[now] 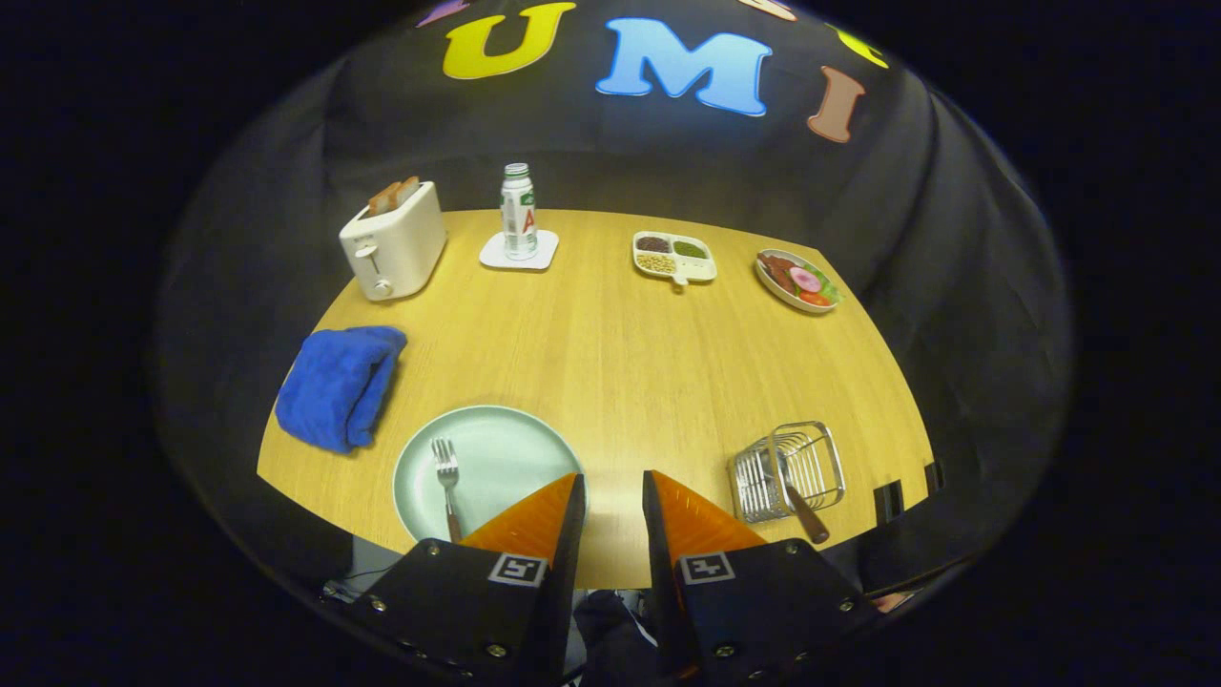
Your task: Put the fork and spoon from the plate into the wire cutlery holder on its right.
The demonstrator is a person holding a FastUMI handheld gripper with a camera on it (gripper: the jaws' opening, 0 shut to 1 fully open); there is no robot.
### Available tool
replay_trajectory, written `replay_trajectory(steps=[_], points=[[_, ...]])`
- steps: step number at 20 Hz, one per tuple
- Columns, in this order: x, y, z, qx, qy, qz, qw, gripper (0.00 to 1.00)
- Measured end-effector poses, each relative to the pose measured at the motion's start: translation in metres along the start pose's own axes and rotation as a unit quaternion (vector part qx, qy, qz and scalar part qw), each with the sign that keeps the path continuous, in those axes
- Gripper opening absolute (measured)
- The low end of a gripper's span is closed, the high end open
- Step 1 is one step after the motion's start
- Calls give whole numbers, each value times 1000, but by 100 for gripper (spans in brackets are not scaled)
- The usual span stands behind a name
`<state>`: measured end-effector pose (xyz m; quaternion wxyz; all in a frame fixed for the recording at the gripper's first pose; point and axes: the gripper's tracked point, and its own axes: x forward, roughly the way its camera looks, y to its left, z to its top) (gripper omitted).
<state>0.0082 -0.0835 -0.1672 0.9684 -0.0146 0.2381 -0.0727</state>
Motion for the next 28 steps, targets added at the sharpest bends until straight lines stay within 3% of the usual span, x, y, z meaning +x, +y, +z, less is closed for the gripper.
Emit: replay_trajectory(steps=[10, 28], points=[[38, 89, -43, -95, 44, 85, 991, 36], [81, 129, -104, -107, 127, 138, 976, 36]])
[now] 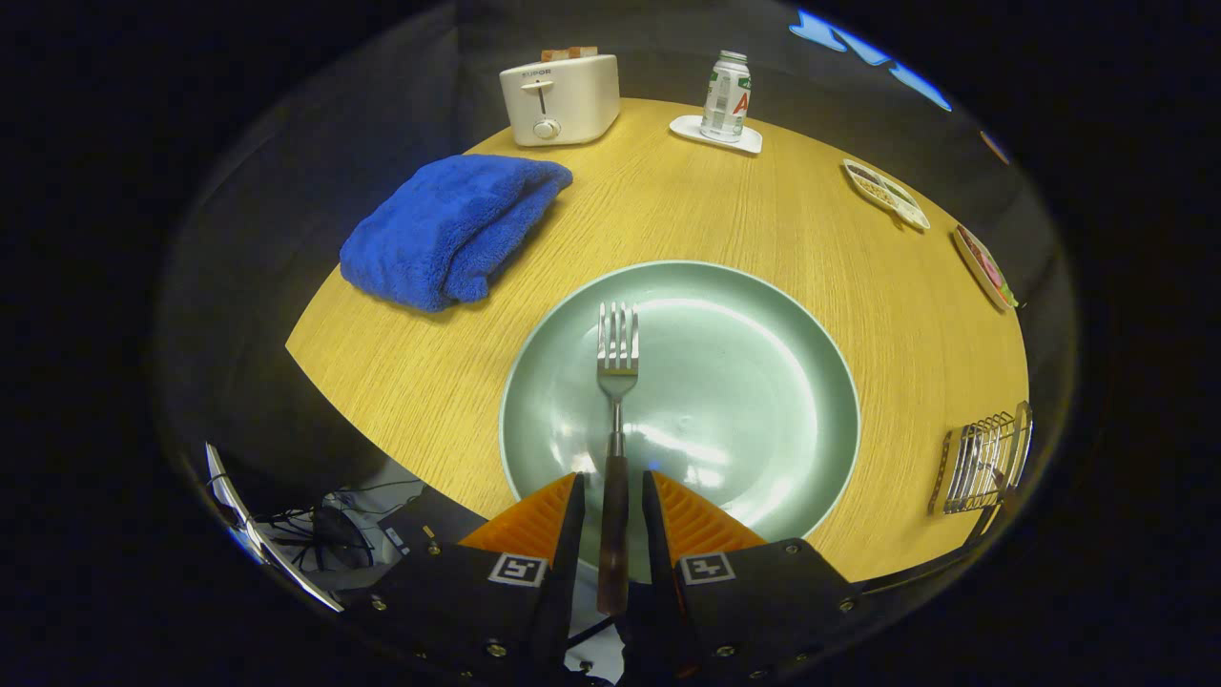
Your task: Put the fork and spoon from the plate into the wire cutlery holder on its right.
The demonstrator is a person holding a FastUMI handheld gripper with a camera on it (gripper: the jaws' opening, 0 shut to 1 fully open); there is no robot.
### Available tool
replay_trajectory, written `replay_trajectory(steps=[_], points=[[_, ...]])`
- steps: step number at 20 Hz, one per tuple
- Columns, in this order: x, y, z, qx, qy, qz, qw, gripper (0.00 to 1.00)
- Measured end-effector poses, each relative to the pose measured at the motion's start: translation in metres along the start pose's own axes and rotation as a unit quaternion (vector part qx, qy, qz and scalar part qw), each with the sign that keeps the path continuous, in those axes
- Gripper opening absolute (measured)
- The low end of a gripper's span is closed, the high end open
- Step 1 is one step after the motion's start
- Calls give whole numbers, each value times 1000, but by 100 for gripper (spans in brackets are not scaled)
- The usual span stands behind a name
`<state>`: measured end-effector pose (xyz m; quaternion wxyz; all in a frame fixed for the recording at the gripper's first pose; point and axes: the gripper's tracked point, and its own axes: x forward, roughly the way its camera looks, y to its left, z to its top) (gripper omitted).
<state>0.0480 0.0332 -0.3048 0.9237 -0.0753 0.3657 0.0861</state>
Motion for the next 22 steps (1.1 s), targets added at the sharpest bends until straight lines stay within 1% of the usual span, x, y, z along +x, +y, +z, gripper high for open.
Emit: replay_trajectory(steps=[5, 8, 9, 10, 11, 14, 15, 22], points=[[6, -5, -4, 8, 11, -2, 1000, 36], [6, -8, 0, 13, 6, -4, 1000, 36], [6, -10, -2, 11, 6, -9, 1000, 28], [4, -11, -2, 7, 6, -7, 1000, 24], [1, -11, -1, 9, 6, -8, 1000, 11], [3, -10, 1, 9, -2, -12, 1000, 11], [6, -12, 0, 4, -3, -16, 1000, 1], [-6, -11, 12, 14, -34, -29, 999, 1]])
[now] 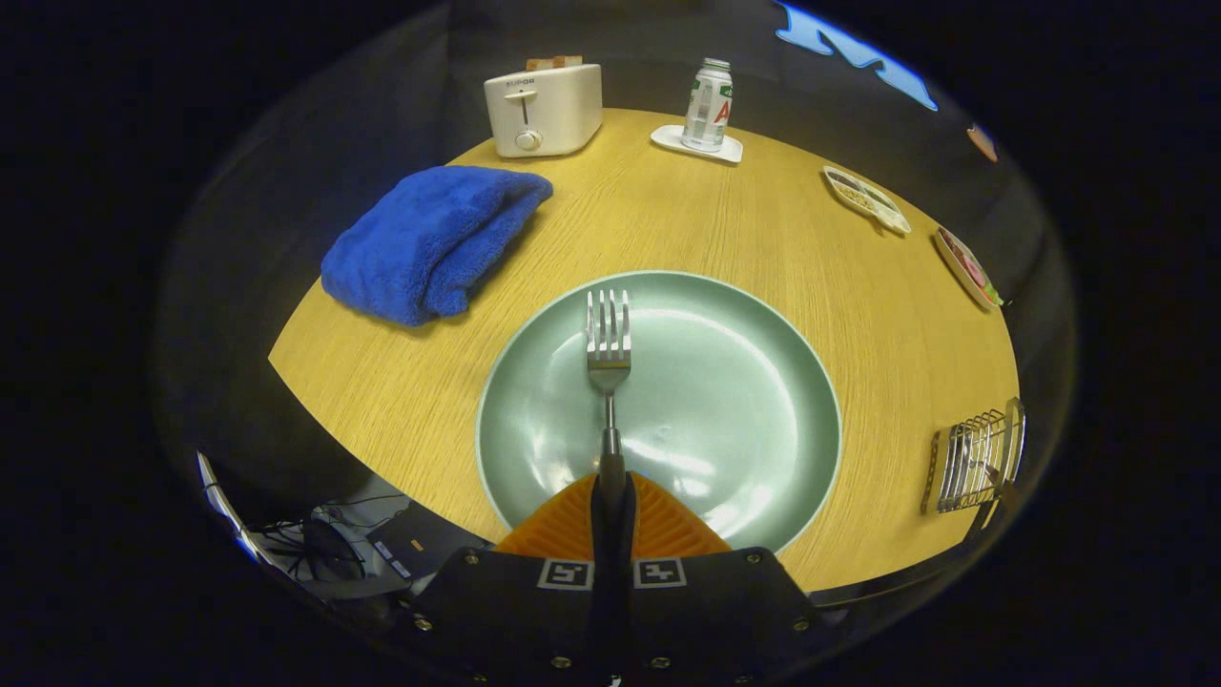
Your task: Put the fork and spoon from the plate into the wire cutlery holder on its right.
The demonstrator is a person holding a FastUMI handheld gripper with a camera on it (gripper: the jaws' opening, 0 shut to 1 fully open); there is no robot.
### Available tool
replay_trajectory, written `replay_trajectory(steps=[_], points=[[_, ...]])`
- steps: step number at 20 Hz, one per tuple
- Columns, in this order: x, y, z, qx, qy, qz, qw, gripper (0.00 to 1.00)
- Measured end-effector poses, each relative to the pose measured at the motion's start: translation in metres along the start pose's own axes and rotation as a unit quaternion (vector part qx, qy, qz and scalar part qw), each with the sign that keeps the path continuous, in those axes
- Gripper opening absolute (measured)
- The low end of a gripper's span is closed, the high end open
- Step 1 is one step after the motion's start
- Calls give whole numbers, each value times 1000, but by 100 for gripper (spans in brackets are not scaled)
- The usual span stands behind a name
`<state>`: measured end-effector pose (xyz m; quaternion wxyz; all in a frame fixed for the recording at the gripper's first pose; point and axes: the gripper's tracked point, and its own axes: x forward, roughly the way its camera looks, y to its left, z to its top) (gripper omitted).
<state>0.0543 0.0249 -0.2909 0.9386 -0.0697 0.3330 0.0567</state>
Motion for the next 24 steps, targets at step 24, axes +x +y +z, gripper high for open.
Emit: replay_trajectory(steps=[24], points=[[-124, -189, 46, 190, -63, -193, 960, 1]])
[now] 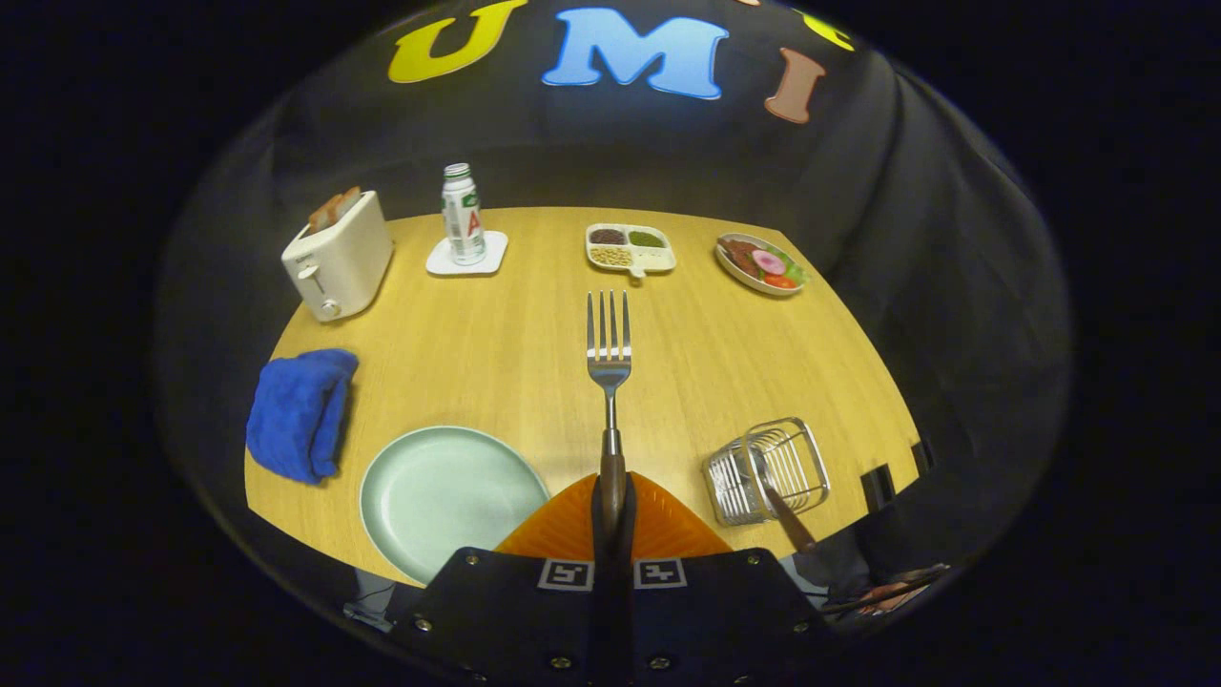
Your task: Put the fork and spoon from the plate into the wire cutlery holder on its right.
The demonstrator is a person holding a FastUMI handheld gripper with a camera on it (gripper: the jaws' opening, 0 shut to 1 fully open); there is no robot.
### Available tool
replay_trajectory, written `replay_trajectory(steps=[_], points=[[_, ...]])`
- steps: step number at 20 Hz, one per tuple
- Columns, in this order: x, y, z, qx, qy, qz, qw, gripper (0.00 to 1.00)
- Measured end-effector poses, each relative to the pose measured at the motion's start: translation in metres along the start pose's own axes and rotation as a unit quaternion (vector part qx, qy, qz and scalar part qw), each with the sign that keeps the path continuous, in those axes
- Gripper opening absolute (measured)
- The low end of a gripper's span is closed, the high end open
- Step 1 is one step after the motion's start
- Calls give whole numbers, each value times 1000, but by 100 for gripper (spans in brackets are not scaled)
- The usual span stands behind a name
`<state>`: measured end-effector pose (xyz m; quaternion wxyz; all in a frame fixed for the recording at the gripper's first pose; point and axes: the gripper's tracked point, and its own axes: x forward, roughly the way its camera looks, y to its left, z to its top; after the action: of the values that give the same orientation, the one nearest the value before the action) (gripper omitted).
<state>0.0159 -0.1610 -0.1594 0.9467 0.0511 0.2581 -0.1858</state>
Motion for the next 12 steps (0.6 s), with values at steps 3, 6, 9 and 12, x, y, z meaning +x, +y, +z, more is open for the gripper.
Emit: replay_trajectory(steps=[3, 6, 9, 12], points=[[6, -29, -7, 40, 31, -37, 998, 1], [6, -52, -18, 74, 56, -64, 994, 1], [3, -69, -32, 96, 88, -84, 988, 1], [0, -71, -43, 132, 114, -86, 981, 1]])
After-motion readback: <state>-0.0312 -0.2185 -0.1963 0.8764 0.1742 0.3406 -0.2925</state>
